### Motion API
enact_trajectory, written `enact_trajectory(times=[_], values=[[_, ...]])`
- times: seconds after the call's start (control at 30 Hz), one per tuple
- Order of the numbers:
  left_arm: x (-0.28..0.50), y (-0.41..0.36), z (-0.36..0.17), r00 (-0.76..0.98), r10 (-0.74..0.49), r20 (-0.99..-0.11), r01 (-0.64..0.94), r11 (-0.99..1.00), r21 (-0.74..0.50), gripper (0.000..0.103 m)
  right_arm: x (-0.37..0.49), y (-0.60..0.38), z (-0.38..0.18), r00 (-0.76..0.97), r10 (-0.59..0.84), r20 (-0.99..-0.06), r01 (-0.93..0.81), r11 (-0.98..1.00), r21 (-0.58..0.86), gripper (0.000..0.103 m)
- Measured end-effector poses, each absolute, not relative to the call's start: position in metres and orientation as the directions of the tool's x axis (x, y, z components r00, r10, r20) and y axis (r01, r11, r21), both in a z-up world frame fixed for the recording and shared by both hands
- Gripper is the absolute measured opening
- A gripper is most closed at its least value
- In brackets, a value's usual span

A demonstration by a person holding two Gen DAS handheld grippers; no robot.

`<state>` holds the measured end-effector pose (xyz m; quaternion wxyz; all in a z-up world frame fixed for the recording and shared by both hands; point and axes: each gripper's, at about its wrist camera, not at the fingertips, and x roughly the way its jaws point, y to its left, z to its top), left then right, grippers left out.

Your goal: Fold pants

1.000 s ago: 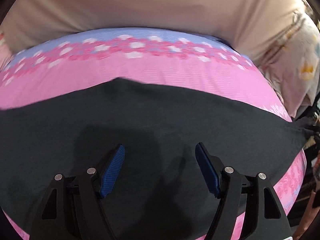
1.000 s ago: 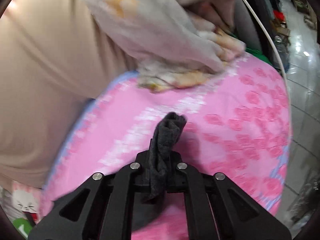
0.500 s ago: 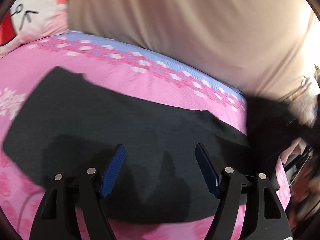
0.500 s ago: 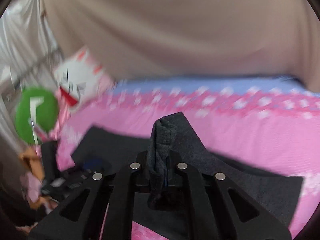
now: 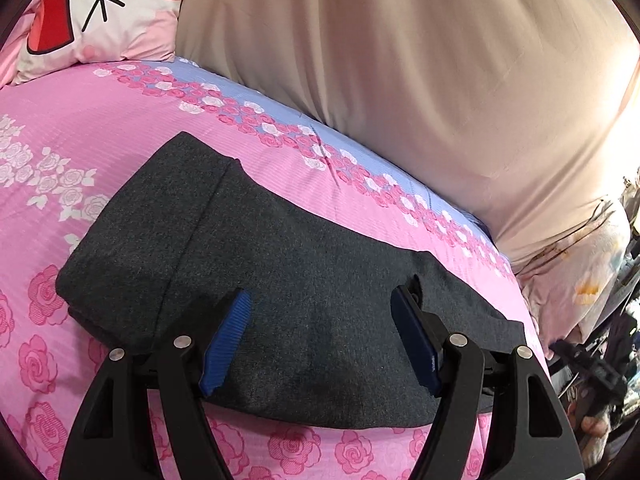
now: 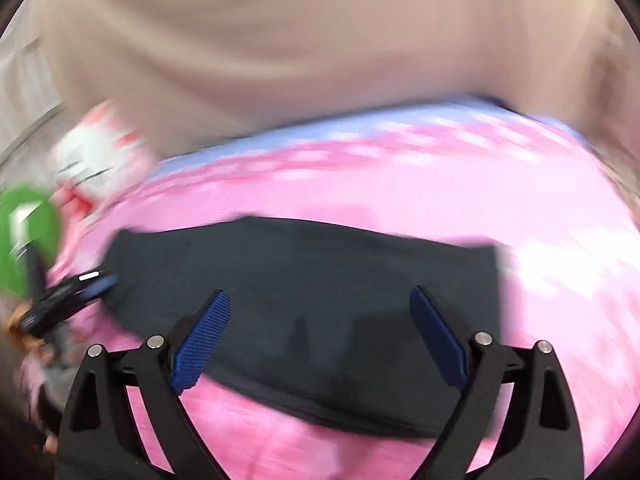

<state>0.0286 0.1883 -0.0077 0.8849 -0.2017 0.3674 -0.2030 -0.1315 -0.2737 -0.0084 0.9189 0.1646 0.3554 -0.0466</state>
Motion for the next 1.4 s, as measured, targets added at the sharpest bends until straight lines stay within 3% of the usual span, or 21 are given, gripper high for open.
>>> enact_trajectory(times=[0.1, 0.17, 0.2, 0.23, 0.27, 0.3, 0.37, 0.43, 0.53, 0.6, 0.67, 0.73, 0.8, 0.87, 0.97, 1.07, 1.1, 1.13, 1.17, 1.27, 1.4], values=[[0.032, 0.187, -0.010, 0.640, -0.498, -0.585, 0.196, 0.842, -0.502, 0.070, -0.152, -0.324, -0.046, 0.704, 0.082, -0.705, 0.303, 0.864, 0.403, 0.088], [0.033, 0.185, -0.012, 0.638, -0.487, -0.597, 0.187, 0.850, -0.493, 0.070, -0.154, -0.326, -0.067, 0.693, 0.141, -0.707, 0.283, 0.849, 0.447, 0.077], [0.033, 0.185, -0.012, 0.639, -0.481, -0.601, 0.183, 0.854, -0.488, 0.070, -0.154, -0.320, -0.064, 0.713, 0.120, -0.690, 0.264, 0.866, 0.425, 0.076], [0.033, 0.184, -0.013, 0.640, -0.472, -0.606, 0.179, 0.859, -0.481, 0.070, -0.151, -0.315, -0.064, 0.715, 0.119, -0.688, 0.238, 0.885, 0.401, 0.058], [0.032, 0.183, -0.012, 0.643, -0.466, -0.607, 0.176, 0.862, -0.475, 0.070, -0.147, -0.311, -0.066, 0.706, 0.111, -0.700, 0.234, 0.895, 0.378, 0.028], [0.032, 0.183, -0.012, 0.646, -0.462, -0.608, 0.174, 0.865, -0.471, 0.070, -0.145, -0.313, -0.063, 0.709, 0.117, -0.695, 0.228, 0.895, 0.383, 0.013], [0.029, 0.182, -0.010, 0.657, -0.450, -0.604, 0.172, 0.870, -0.462, 0.070, -0.150, -0.325, -0.048, 0.742, 0.112, -0.661, 0.212, 0.896, 0.391, 0.011], [0.026, 0.181, -0.009, 0.664, -0.437, -0.607, 0.169, 0.878, -0.447, 0.070, -0.161, -0.349, -0.040, 0.761, 0.070, -0.644, 0.243, 0.891, 0.384, 0.010], [0.024, 0.180, -0.008, 0.675, -0.425, -0.604, 0.168, 0.885, -0.435, 0.070, -0.155, -0.377, -0.077, 0.705, 0.058, -0.707, 0.314, 0.868, 0.384, 0.009], [0.022, 0.183, -0.006, 0.684, -0.410, -0.603, 0.146, 0.887, -0.438, 0.070, -0.167, -0.378, -0.073, 0.723, 0.057, -0.689, 0.308, 0.865, 0.396, 0.013], [0.012, 0.196, -0.001, 0.721, -0.369, -0.587, 0.074, 0.883, -0.464, 0.070, -0.176, -0.376, -0.067, 0.744, 0.034, -0.667, 0.316, 0.861, 0.397, 0.024], [-0.003, 0.220, 0.001, 0.757, -0.342, -0.557, -0.003, 0.850, -0.526, 0.075, -0.181, -0.373, -0.061, 0.765, 0.020, -0.644, 0.319, 0.857, 0.405, 0.025], [-0.007, 0.237, -0.003, 0.751, -0.302, -0.588, -0.094, 0.832, -0.547, 0.077, -0.183, -0.365, -0.050, 0.797, 0.014, -0.604, 0.298, 0.860, 0.413, 0.032], [0.001, 0.255, -0.015, 0.714, -0.323, -0.621, -0.163, 0.786, -0.596, 0.077, -0.172, -0.355, -0.045, 0.812, 0.030, -0.583, 0.267, 0.869, 0.416, 0.065], [0.012, 0.267, -0.030, 0.697, -0.345, -0.629, -0.248, 0.707, -0.662, 0.079, -0.156, -0.336, -0.042, 0.815, 0.056, -0.577, 0.224, 0.888, 0.403, 0.068], [0.023, 0.261, -0.028, 0.688, -0.322, -0.651, -0.280, 0.710, -0.646, 0.080, -0.148, -0.325, -0.048, 0.811, 0.077, -0.580, 0.213, 0.884, 0.416, 0.068], [0.030, 0.257, -0.028, 0.682, -0.335, -0.650, -0.274, 0.707, -0.652, 0.075, -0.149, -0.326, -0.051, 0.810, 0.083, -0.580, 0.216, 0.878, 0.428, 0.068], [0.035, 0.254, -0.029, 0.671, -0.347, -0.655, -0.271, 0.708, -0.653, 0.038, -0.150, -0.327, -0.054, 0.810, 0.082, -0.581, 0.222, 0.873, 0.434, 0.070], [0.040, 0.248, -0.027, 0.653, -0.356, -0.669, -0.272, 0.714, -0.645, 0.014, -0.150, -0.328, -0.055, 0.810, 0.084, -0.581, 0.226, 0.868, 0.441, 0.072], [0.040, 0.211, 0.021, 0.698, -0.340, -0.630, -0.151, 0.790, -0.594, 0.014, -0.154, -0.332, -0.055, 0.823, 0.104, -0.558, 0.208, 0.859, 0.467, 0.072], [0.013, 0.101, 0.125, 0.729, -0.464, -0.504, 0.207, 0.850, -0.485, 0.014, -0.159, -0.337, -0.056, 0.839, 0.131, -0.528, 0.190, 0.839, 0.511, 0.072]])
